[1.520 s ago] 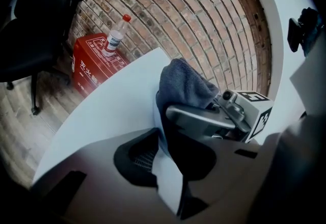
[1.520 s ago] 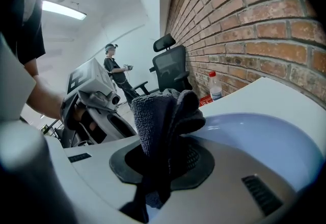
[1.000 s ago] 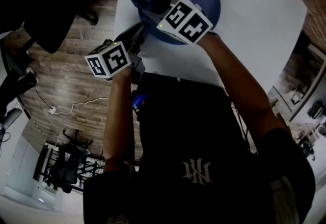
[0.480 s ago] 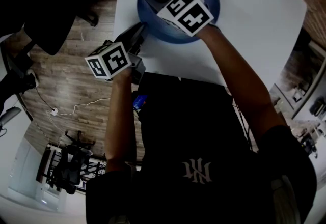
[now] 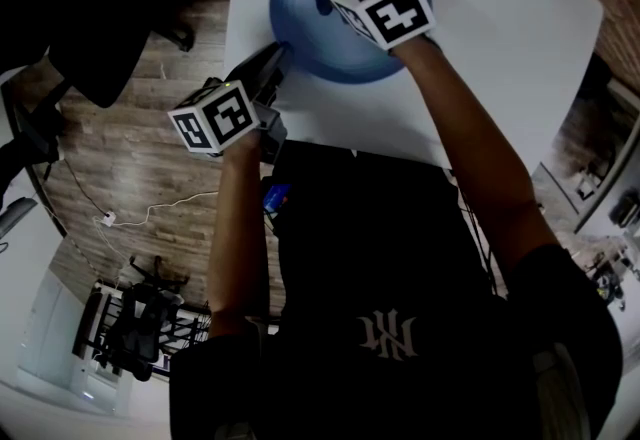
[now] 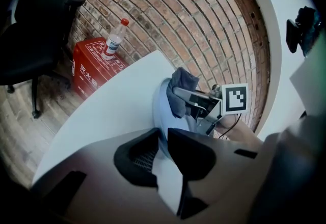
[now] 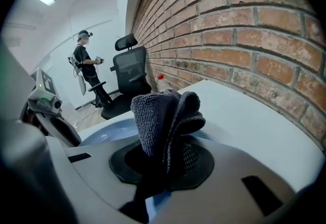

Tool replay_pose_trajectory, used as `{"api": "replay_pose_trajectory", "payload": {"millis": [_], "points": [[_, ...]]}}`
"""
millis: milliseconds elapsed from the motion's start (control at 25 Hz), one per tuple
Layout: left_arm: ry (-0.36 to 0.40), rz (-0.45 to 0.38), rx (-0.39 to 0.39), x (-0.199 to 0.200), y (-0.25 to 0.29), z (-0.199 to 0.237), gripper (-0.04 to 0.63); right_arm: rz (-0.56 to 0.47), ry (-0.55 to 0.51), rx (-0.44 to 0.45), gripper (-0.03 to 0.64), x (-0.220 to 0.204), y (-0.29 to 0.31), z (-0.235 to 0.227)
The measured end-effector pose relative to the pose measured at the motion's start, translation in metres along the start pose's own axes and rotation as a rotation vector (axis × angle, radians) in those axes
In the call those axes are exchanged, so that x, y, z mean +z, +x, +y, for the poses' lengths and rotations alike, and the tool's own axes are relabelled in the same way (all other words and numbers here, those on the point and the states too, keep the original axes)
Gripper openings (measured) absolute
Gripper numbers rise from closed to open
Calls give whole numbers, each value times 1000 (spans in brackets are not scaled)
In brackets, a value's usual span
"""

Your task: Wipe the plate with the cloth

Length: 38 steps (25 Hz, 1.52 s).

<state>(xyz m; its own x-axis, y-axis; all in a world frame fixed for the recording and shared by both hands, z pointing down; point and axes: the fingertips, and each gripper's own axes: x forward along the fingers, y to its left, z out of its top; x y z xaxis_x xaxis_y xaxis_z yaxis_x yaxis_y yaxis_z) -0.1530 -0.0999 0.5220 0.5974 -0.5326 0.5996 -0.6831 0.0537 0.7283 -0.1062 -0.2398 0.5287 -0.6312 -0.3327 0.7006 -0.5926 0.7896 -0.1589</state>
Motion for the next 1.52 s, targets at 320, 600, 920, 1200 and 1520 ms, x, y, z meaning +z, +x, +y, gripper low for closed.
{"api": "replay_pose_trajectory", "payload": {"millis": [320, 600, 920, 1200, 1520], "points": [[-17, 6, -16, -4, 1, -1, 59, 2, -6, -125, 84, -4, -13, -28], [-14, 10, -10, -5, 2, -3, 58, 42, -12, -195, 84, -10, -25, -44], [-9, -9, -1, -5, 3, -4, 55, 56, 17, -239, 84, -18, -33, -50], [-46, -38, 3, -2, 3, -3, 51, -162, -31, -12, 84, 24, -56, 13], [-61, -40, 0, -4, 3, -1, 49, -91, -40, 238, 84, 4, -33, 102]]}}
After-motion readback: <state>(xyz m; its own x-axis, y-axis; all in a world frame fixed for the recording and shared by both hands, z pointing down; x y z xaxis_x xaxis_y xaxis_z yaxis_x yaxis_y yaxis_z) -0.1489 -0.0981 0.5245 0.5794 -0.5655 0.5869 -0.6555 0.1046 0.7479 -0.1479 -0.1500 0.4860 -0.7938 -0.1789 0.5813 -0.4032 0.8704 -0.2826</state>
